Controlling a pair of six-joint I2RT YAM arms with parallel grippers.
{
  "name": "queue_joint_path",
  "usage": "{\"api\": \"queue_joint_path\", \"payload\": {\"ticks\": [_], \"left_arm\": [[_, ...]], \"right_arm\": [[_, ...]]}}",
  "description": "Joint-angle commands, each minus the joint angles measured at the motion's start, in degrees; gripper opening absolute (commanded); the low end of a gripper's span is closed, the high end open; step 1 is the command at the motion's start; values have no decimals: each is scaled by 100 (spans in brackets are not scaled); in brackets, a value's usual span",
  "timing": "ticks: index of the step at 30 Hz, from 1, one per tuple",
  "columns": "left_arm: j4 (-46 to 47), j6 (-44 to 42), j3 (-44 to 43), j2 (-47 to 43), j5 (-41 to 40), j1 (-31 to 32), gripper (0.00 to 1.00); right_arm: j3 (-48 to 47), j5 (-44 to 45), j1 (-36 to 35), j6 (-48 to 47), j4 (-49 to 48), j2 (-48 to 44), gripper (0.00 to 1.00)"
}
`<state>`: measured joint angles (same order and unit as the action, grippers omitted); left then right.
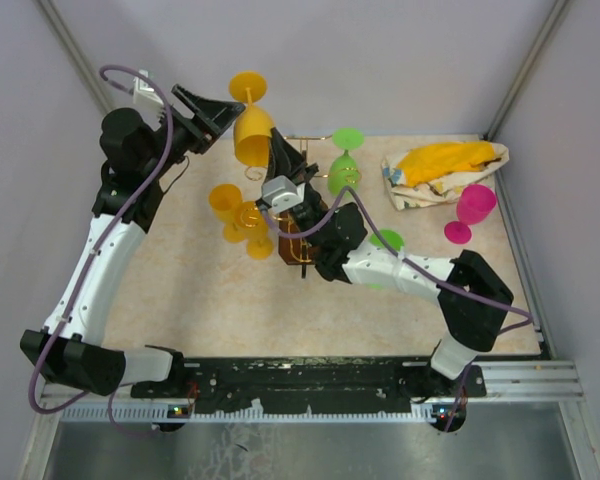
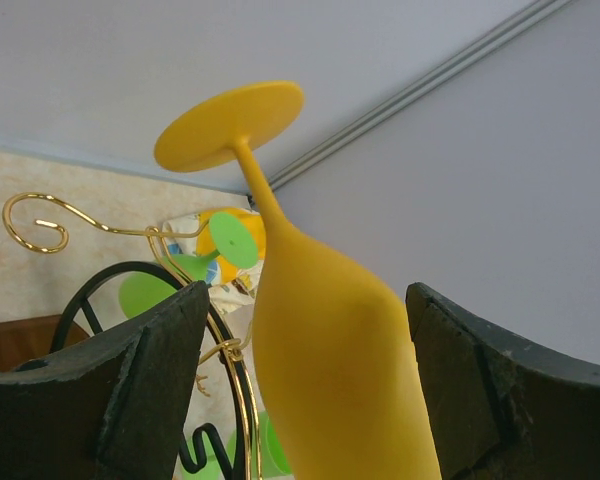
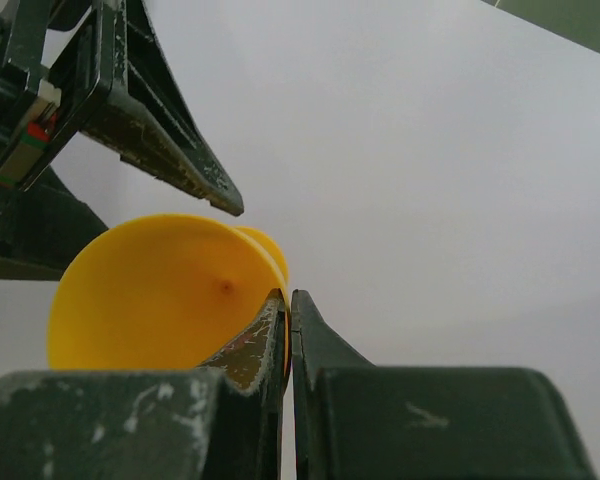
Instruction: Place the wine glass upside down on the wine glass rack
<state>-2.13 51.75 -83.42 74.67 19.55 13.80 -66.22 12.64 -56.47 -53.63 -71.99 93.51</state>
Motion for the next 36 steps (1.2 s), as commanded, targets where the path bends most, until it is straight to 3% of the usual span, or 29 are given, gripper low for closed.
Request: {"api": "queue_joint_path", "payload": {"ticks": [1,29,36], "left_arm": [[-76,-105,-21,-115,29,32,86],[372,236,-135,196,389,79,85],[416,284,-175,315,491,79,80]], "right_arm": [[-306,33,-75,-88,-517,-54,0],[247,-41,-316,260,-862,-40,0],[294,17,-321,213,-1069,-14,0]]}}
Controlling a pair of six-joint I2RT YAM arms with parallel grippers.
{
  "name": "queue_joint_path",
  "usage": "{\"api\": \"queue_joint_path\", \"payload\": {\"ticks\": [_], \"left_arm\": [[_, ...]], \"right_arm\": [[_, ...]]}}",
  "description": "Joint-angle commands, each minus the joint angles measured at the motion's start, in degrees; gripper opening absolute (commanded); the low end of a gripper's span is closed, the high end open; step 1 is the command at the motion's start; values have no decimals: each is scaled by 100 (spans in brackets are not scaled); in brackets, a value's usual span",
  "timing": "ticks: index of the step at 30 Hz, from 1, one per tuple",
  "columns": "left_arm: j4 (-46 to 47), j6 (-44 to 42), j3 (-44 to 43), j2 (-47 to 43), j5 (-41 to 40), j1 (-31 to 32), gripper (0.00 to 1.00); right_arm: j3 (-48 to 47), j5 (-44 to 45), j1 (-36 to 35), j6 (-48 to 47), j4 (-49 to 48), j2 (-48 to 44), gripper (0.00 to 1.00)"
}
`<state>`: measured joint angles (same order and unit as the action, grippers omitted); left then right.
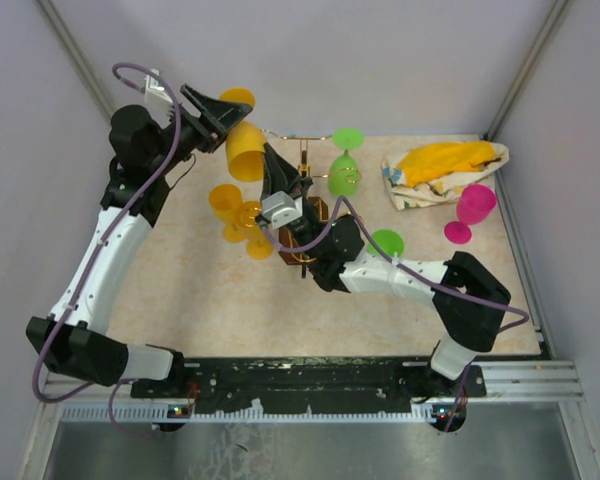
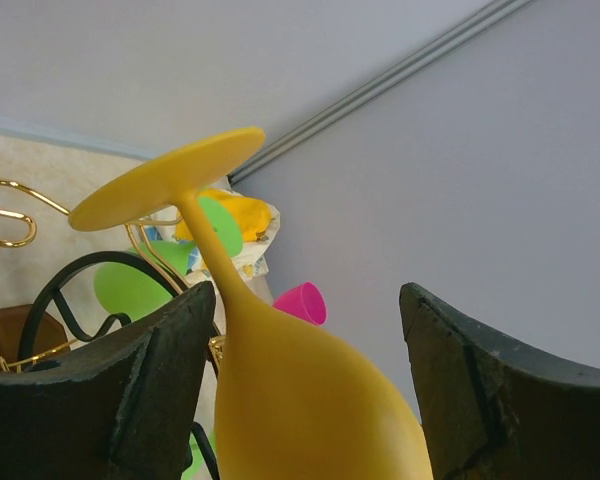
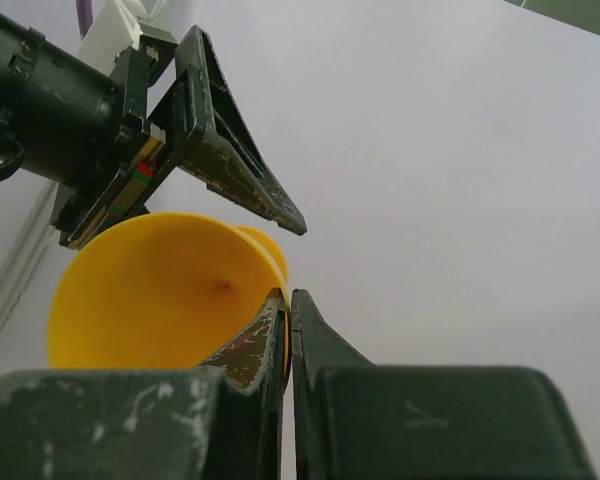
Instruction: Place the wine glass upside down on the wine glass rack
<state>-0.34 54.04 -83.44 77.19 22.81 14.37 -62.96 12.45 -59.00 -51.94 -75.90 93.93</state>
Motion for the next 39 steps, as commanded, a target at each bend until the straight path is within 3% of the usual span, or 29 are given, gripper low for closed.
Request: {"api": "queue_joint_path", "payload": {"ticks": [1,7,12,16,39], "left_arm": [[244,64,-168,84,191,22,78],[282,78,-163,103,206,22,68],[346,121,-153,129,252,22,50],[380,144,-144,156,300,22,41],[872,-93,-349,367,981,21,23]], "right_arm": [[-46,32,-69,44,-702,-39,0],[-50,0,-67,-22,-716,-11,0],[-101,15,-72,-137,-716,23,0],[-116,14,-67,-136,-698,21,0],[440,-516,251,1030,-191,-736,0]]}}
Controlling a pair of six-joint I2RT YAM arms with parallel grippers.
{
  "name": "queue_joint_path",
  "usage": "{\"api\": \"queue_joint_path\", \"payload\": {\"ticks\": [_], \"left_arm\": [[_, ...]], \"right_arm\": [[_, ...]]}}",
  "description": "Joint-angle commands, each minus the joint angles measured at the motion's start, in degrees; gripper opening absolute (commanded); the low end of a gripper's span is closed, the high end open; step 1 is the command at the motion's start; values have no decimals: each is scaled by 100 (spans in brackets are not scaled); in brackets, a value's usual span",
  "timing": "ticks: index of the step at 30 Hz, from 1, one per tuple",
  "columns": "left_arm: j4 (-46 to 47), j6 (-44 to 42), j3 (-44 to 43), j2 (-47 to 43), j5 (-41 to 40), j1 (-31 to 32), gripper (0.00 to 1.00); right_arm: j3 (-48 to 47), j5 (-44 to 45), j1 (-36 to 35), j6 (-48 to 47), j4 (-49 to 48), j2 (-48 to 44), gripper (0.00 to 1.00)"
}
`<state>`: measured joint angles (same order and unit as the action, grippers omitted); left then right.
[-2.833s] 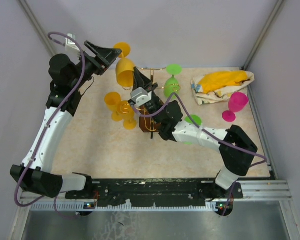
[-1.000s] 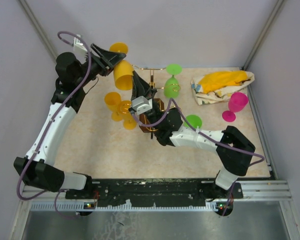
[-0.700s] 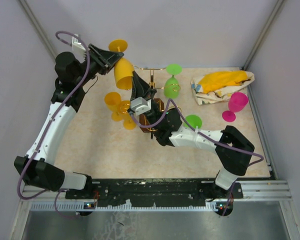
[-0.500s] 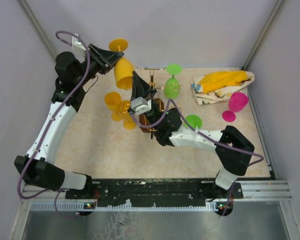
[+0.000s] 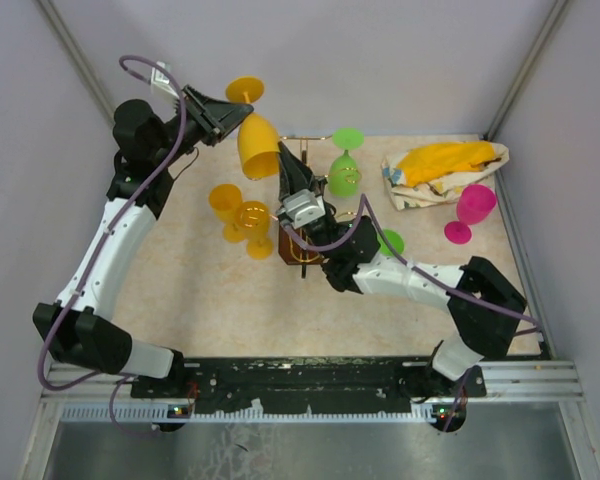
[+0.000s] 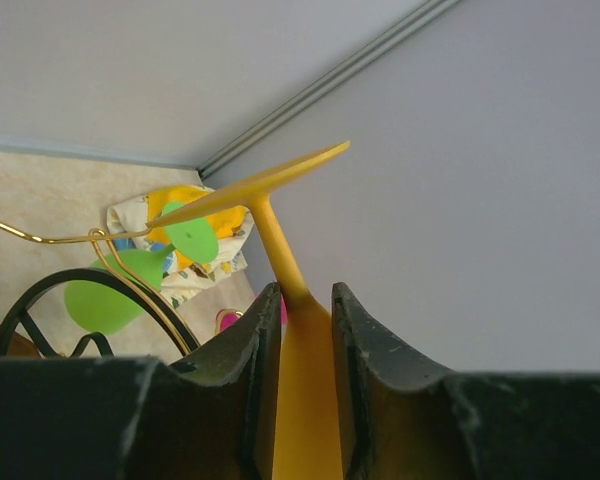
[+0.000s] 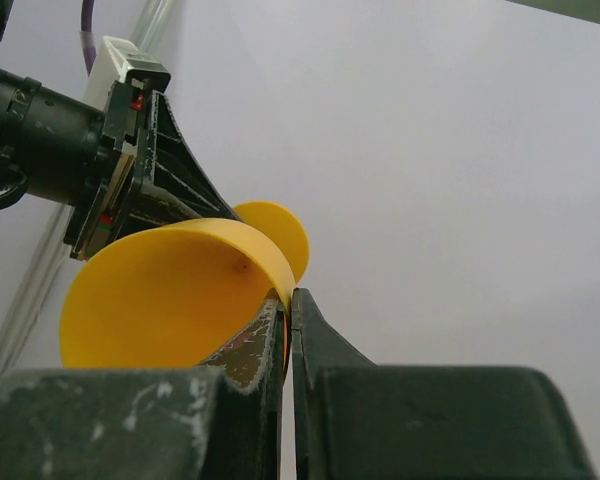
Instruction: Place the wine glass upside down on the wine glass rack
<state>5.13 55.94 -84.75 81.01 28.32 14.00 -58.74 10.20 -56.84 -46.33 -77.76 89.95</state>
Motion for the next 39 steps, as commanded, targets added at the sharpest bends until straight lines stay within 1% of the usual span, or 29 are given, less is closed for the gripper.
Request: {"api": "queue_joint_path", "payload": {"ticks": [1,5,10,11,14,18,27,33,35,37,38,39], "left_arm": [[345,-288,-213,-15,441,59,22],[462,-221,-178,-15,503,59,21],[669,76,-27,-40,513,59,40],[688,125,-10,-42,501,58,42],[764,253,29,-57,463,59,45],[764,284,20,-67,431,59,45],[788,304,29,-7,482,57,38],[903,361,3,59,567,57,29],[928,379,14,77,587,59,24],[966,362,41,77,560,59,15],[975,352,53,74,556,59,13],[1024,344,80,61,525,58,8]], "right_arm": [[47,-303,55,506,22,-378,0],[66,-401,94,589,120,-417,0],[57,-492,91,591,157,-385,0],[48,-504,94,568,146,-359,0],[10,-525,92,478,54,-255,0],[-35,-458,49,315,-164,-42,0],[-60,-613,-2,206,-117,49,0],[25,-710,-3,41,-142,53,0],[53,-636,-3,14,-200,65,1],[88,-587,-3,-34,-286,71,7],[92,-567,-3,-53,-292,66,8],[106,-546,-3,-72,-285,59,11]]}}
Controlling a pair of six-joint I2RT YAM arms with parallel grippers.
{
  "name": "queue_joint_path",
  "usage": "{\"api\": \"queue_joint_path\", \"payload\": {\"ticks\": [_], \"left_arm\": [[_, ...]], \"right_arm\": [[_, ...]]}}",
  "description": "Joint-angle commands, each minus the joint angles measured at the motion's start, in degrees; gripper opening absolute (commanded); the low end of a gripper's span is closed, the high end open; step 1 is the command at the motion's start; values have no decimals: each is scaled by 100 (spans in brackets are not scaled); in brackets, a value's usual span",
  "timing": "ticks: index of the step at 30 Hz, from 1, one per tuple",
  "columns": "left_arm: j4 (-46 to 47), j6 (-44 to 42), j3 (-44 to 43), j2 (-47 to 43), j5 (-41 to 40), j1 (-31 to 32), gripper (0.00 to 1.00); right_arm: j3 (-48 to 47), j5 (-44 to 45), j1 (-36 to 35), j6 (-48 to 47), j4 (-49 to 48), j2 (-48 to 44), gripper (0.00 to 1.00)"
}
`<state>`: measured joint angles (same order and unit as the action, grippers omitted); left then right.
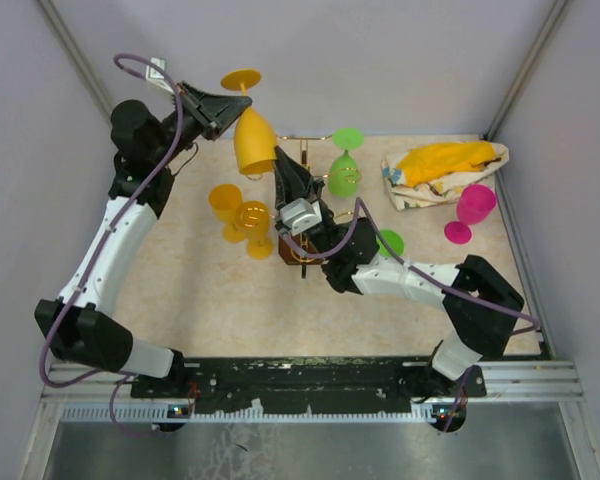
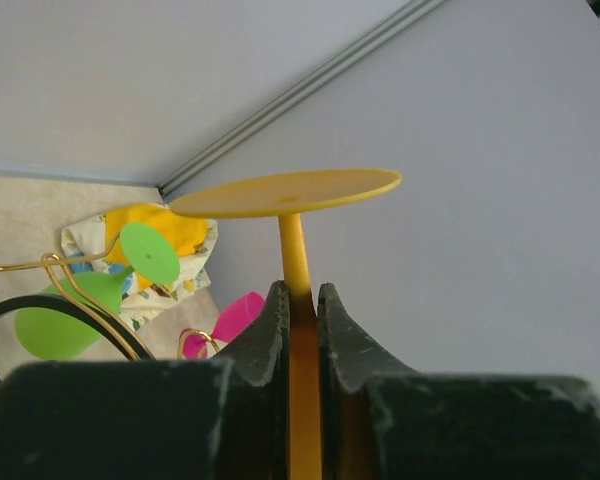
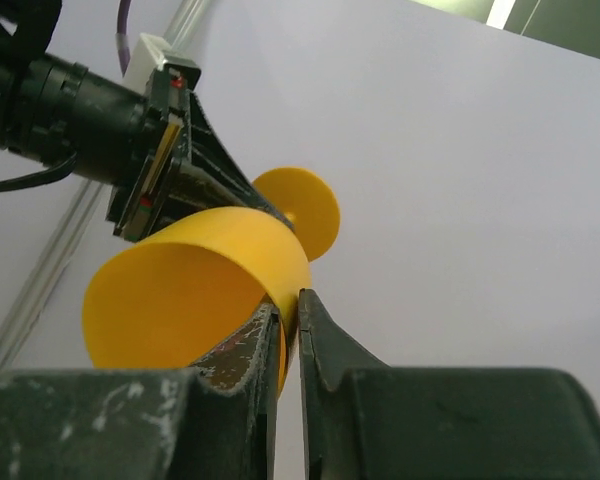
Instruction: Place the wine glass upside down on the wine glass rack
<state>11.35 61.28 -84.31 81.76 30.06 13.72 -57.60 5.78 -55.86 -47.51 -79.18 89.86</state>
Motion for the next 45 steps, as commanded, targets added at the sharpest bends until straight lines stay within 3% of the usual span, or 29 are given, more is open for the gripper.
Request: {"api": "queue_joint_path", "payload": {"ticks": [1,8,13,17,28,34,41,45], "left_arm": [[470,-181,72,-25,326,87,6],[612,-217,152,-68,230,79,0],[548,-311,173,-72,181,79,0],[444,-483,163,-117,61,50,0],[-434,-1720,-88,-323,-842,-532,0],[-554,-2920,-39,-239,-1653,-914,0],[118,-4277,305,-2,-2587,-1045,0],[1261,-4813,1065,101,-2738,-1092,1]], "right_arm": [[10,-85,-104,22,-142,59,13],[59,92,-101,-83,-163,50,24],[73,260,-77,-125,-166,40,26],[110,474,-46,-60,-317,19,42],[332,870,26,-31,167,-375,65],[452,1239,35,191,782,-669,77],[533,1568,145,512,1649,-1182,88],[651,1687,255,566,1742,-1384,88]]}}
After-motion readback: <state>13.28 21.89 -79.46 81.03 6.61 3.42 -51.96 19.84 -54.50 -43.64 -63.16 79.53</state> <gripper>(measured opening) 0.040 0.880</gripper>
